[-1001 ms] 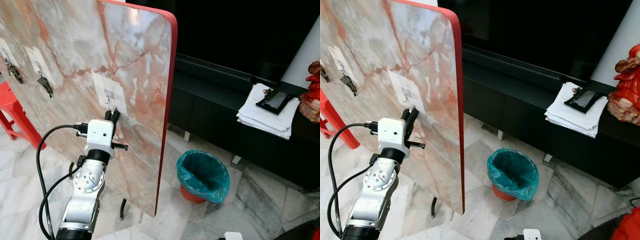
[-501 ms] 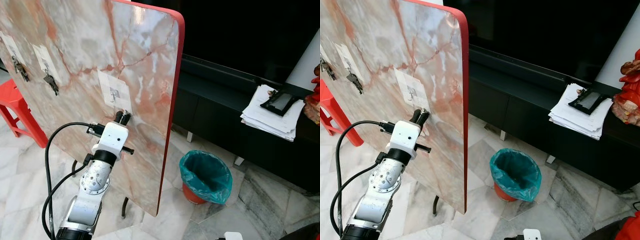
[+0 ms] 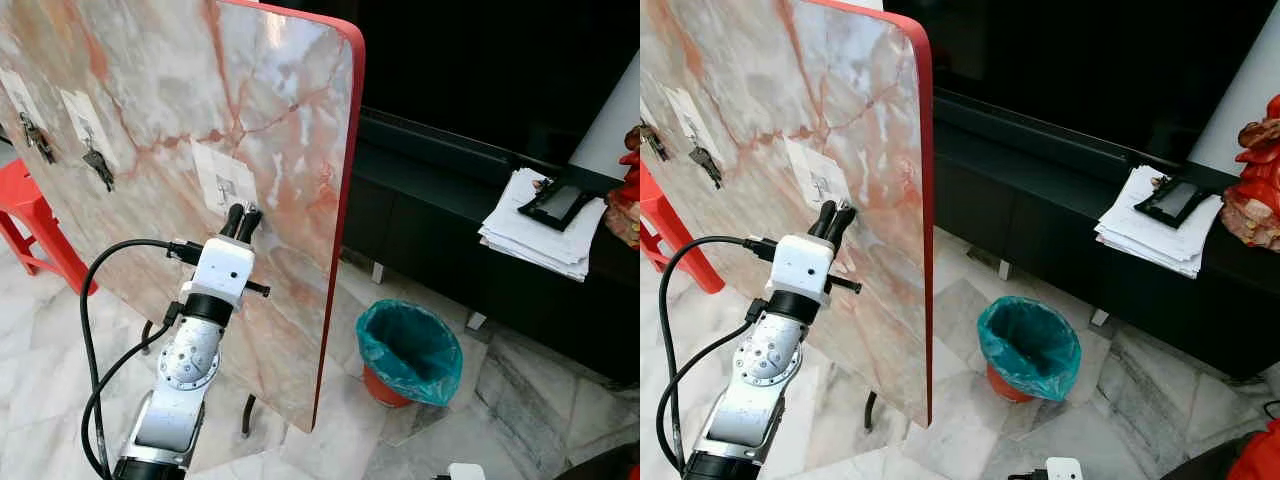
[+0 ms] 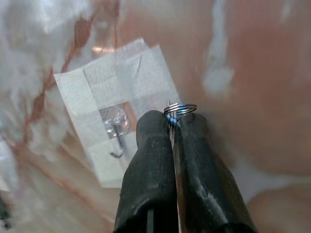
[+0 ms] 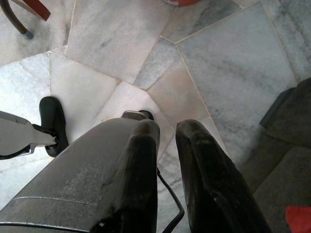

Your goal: Hang keys on a hook

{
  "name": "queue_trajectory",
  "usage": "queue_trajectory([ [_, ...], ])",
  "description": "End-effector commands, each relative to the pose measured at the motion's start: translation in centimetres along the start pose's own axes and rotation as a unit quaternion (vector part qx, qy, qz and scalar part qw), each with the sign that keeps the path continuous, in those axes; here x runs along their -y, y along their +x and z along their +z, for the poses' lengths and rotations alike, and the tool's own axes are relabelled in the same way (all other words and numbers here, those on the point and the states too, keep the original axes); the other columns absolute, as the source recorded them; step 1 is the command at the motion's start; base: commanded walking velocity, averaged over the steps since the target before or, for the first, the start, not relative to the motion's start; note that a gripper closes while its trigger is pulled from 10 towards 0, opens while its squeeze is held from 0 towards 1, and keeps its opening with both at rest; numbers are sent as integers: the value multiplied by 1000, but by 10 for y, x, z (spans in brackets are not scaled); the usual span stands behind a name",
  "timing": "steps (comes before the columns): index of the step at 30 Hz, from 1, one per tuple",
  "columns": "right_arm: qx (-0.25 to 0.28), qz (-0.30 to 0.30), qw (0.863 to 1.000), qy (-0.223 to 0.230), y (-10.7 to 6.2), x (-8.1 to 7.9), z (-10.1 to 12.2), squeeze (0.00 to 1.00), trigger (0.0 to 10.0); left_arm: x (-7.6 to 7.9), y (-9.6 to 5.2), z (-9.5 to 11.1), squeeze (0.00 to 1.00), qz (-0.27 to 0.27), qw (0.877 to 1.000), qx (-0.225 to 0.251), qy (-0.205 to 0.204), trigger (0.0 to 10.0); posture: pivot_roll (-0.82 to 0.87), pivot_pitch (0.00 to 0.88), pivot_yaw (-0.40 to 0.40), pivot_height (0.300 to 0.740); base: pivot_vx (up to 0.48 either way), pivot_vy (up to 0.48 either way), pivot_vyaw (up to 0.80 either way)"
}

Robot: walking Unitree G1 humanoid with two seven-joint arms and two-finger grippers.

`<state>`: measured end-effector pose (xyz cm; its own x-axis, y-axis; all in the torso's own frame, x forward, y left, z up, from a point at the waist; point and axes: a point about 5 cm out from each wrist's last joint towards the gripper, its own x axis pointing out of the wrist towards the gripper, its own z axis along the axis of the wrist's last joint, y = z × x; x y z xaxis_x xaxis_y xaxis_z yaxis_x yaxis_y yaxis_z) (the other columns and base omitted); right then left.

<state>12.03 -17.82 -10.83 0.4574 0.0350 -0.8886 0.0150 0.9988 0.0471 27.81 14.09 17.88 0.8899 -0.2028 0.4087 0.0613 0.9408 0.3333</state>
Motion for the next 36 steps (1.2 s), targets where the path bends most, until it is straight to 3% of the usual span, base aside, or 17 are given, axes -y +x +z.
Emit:
queue_trajectory([
  [1,-17,1,1000,-3,-1,0,-9,0,10000,5,-2,0,0,-16,999,-7,-28,10000,-46,39,-52,740,0,0,0],
  [4,-17,1,1000,-3,-1,-1,-8,0,10000,9,-8,-15,0,-31,997,-56,-47,10000,-46,39,-52,740,0,0,0],
  [6,-17,1,1000,-3,-1,-1,-8,0,10000,17,-16,-24,0,-73,994,-80,-34,10000,-46,39,-52,740,0,0,0],
  [10,-17,1,1000,-3,-1,-1,-8,0,10000,21,-21,-24,0,-96,991,-82,-49,10000,-48,39,-50,740,0,0,0],
  [16,-17,1,1000,-4,-1,-1,-7,0,10000,20,-33,-35,0,-110,985,-128,-41,10000,-45,36,-50,740,0,0,0],
  [18,-16,1,1000,-4,-1,-1,-7,0,10000,13,-53,-60,0,-89,972,-211,-47,10000,-44,33,-48,740,0,0,0],
  [22,-16,2,1000,-4,-1,-1,-6,0,10000,8,-70,-72,0,-84,961,-255,-60,10000,-43,29,-47,740,0,0,0],
  [24,-15,2,1000,-4,-1,-1,-6,0,10000,5,-86,-86,0,-94,948,-299,-54,10000,-42,30,-48,740,0,0,0],
  [27,-15,2,1000,-6,-1,-1,-5,0,10000,2,-102,-99,0,-116,926,-356,-36,10000,-39,28,-50,740,0,0,0],
  [29,-15,2,1000,-6,-1,-1,-5,0,10000,-1,-104,-103,0,-126,921,-368,9,10000,-38,23,-49,740,0,0,0],
  [31,-15,2,1000,-7,-1,0,-5,0,10000,-7,-89,-94,0,-64,936,-342,-47,10000,-40,22,-48,740,0,0,0],
  [33,-15,2,1000,-7,-1,0,-5,0,10000,-10,-75,-86,0,0,939,-314,-140,10000,-39,17,-48,740,0,0,0],
  [34,-15,2,1000,-7,-1,0,-5,0,10000,-11,-71,-84,0,22,936,-304,-177,10000,-39,17,-48,740,0,0,0],
  [35,-14,2,1000,-6,-1,0,-5,0,10000,-17,-62,-80,0,81,921,-277,-261,10000,-39,17,-48,740,0,0,0],
  [36,-14,2,1000,-6,-1,0,-5,0,10000,-19,-60,-79,0,98,914,-267,-289,10000,-39,17,-48,740,0,0,0],
])
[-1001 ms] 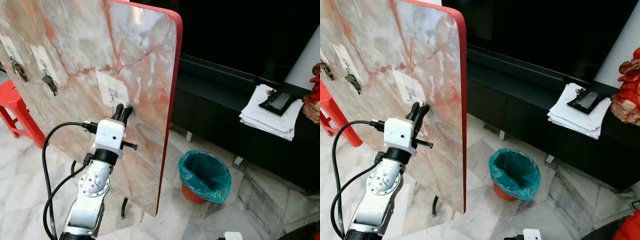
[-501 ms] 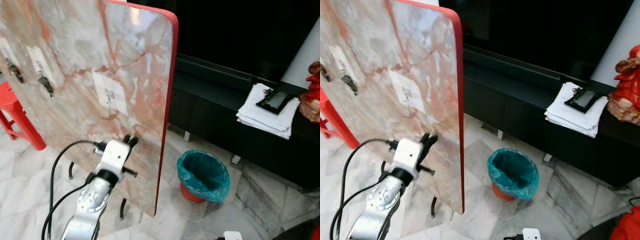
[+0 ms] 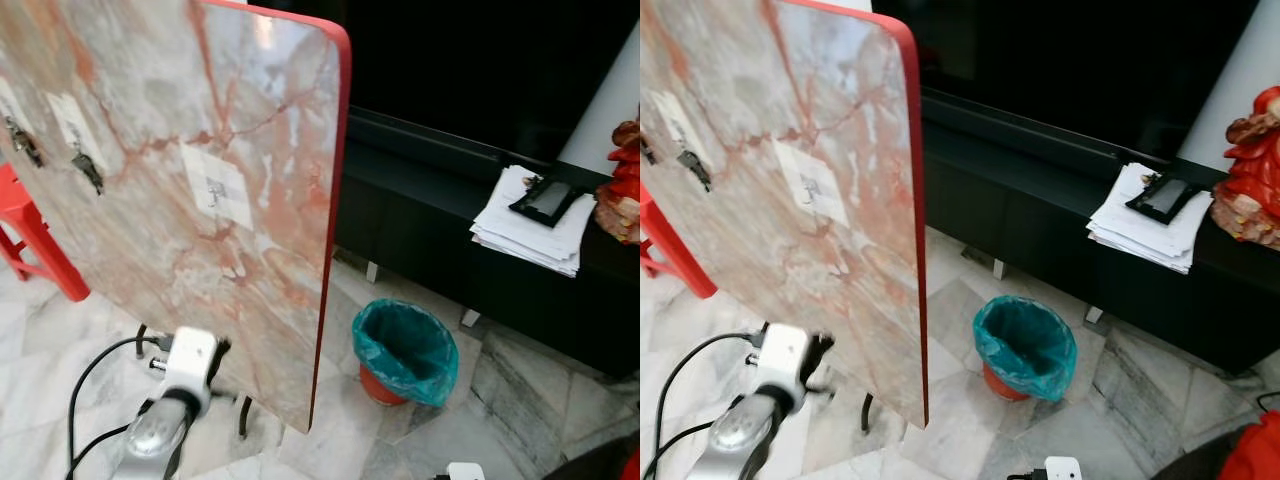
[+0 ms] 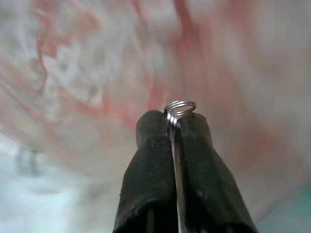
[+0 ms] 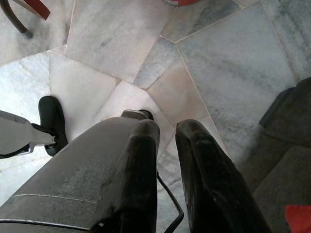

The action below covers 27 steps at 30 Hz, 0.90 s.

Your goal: Hang keys on a hook

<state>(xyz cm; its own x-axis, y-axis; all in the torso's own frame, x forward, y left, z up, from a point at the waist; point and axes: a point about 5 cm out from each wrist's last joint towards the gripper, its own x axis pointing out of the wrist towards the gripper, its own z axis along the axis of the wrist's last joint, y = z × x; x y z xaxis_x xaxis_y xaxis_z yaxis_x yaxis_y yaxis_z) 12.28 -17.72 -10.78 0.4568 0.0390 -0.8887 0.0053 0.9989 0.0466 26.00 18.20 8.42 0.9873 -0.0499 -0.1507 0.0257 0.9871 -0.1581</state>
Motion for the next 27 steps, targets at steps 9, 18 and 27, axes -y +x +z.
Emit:
queue_trajectory([
  [9,-14,0,1000,-4,-1,1,-7,0,10000,2,-3,-10,0,-44,994,-68,70,10000,-47,14,-46,740,0,0,0],
  [18,-14,-1,1000,-3,-1,1,-7,0,10000,6,4,46,0,-5,991,93,97,10000,-43,19,-52,740,0,0,0],
  [27,-14,-1,1000,-4,-1,0,-7,0,10000,19,-1,74,0,-11,971,203,127,10000,-42,24,-52,740,0,0,0],
])
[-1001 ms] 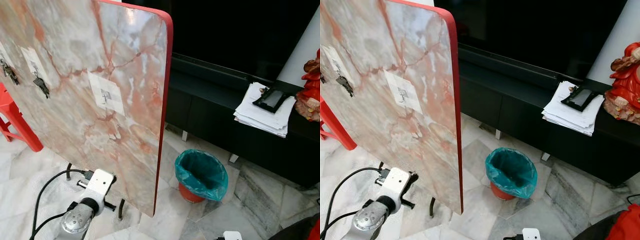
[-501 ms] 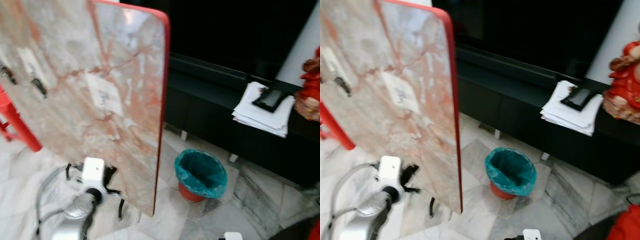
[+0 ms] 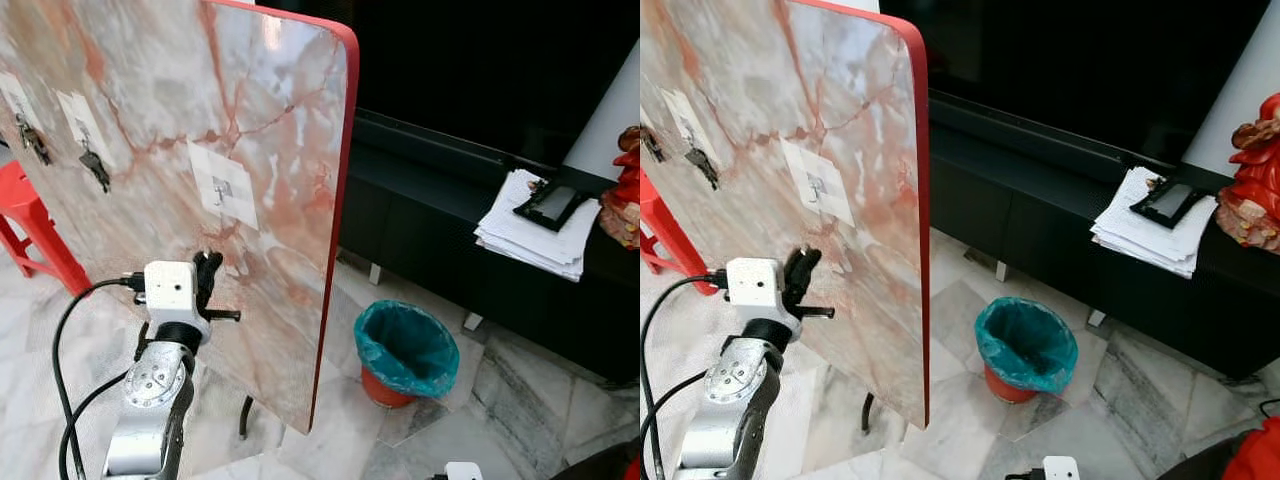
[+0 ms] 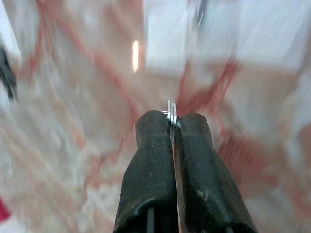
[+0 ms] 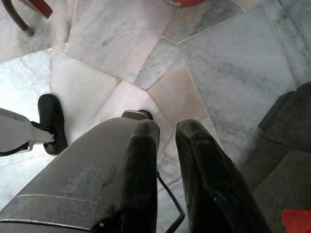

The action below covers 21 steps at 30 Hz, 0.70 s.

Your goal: Hang keys on a hook

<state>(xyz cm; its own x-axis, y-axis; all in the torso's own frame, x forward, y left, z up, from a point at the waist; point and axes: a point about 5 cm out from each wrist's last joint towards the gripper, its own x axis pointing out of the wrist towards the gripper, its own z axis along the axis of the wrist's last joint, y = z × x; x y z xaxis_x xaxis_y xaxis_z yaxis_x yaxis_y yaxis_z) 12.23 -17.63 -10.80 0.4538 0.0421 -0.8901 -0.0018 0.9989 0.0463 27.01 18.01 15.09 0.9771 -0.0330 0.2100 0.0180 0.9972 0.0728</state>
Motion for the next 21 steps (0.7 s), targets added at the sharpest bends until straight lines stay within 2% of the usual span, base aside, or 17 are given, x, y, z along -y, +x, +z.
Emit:
queue_trajectory([
  [1,-12,-2,1000,0,-1,1,-6,0,10000,6,2,10,0,-12,999,27,13,10000,-42,24,-52,740,0,0,0],
  [7,-12,-2,1000,0,-1,1,-6,0,10000,13,4,15,0,-30,998,44,30,10000,-42,24,-52,740,0,0,0],
  [12,-12,-2,1000,0,-1,1,-6,0,10000,18,8,24,0,-42,994,73,65,10000,-42,24,-52,740,0,0,0],
  [21,-12,-2,1000,0,-1,1,-6,0,10000,19,16,34,0,-37,992,100,75,10000,-45,28,-53,740,0,0,0],
])
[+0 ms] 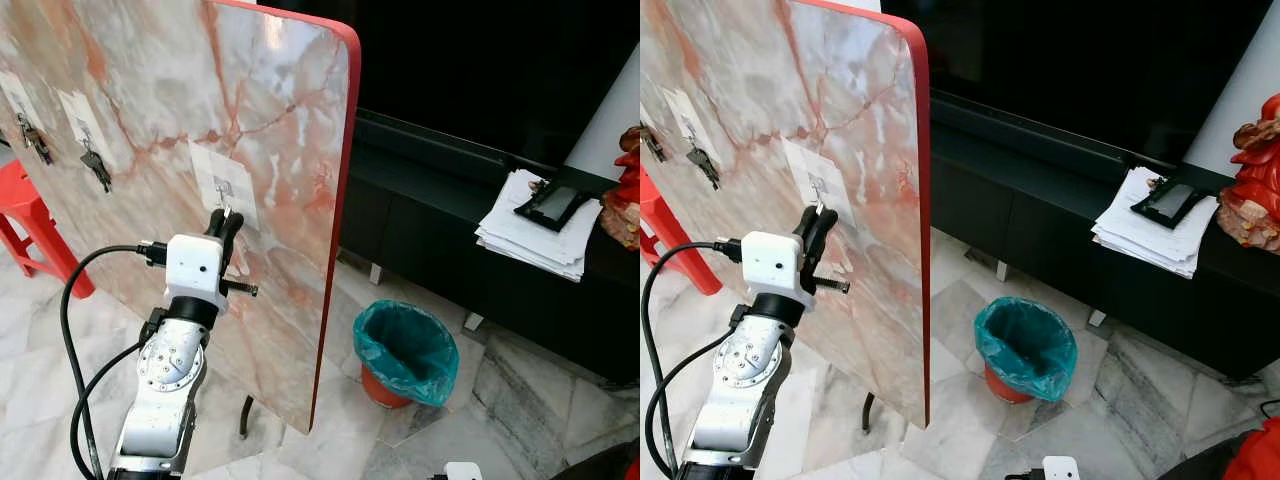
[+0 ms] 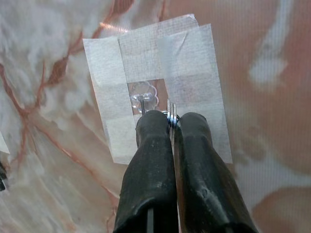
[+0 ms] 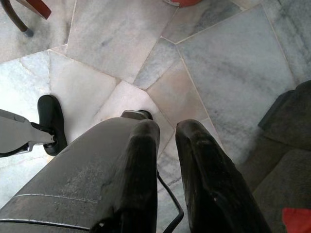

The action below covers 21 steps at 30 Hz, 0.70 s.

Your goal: Hang keys on a hook

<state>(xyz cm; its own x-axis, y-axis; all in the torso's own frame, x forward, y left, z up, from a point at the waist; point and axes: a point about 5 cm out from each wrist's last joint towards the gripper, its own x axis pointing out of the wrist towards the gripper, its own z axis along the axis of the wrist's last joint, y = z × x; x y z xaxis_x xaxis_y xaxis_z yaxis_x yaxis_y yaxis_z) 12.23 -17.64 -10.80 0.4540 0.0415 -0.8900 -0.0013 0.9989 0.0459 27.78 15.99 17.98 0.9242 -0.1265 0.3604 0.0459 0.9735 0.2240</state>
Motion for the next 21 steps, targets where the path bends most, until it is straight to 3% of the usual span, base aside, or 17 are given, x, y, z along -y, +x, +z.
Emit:
queue_trajectory([
  [1,-12,-2,1000,0,-1,1,-7,0,10000,0,2,6,0,0,1000,15,6,10000,-45,28,-53,740,0,0,0],
  [14,-13,-1,1000,-1,-1,1,-7,0,10000,-17,-1,3,0,56,998,8,2,10000,-41,33,-56,740,0,0,0],
  [21,-13,-1,1000,-1,-1,1,-7,0,10000,-16,2,3,0,53,999,6,2,10000,-42,33,-56,740,0,0,0],
])
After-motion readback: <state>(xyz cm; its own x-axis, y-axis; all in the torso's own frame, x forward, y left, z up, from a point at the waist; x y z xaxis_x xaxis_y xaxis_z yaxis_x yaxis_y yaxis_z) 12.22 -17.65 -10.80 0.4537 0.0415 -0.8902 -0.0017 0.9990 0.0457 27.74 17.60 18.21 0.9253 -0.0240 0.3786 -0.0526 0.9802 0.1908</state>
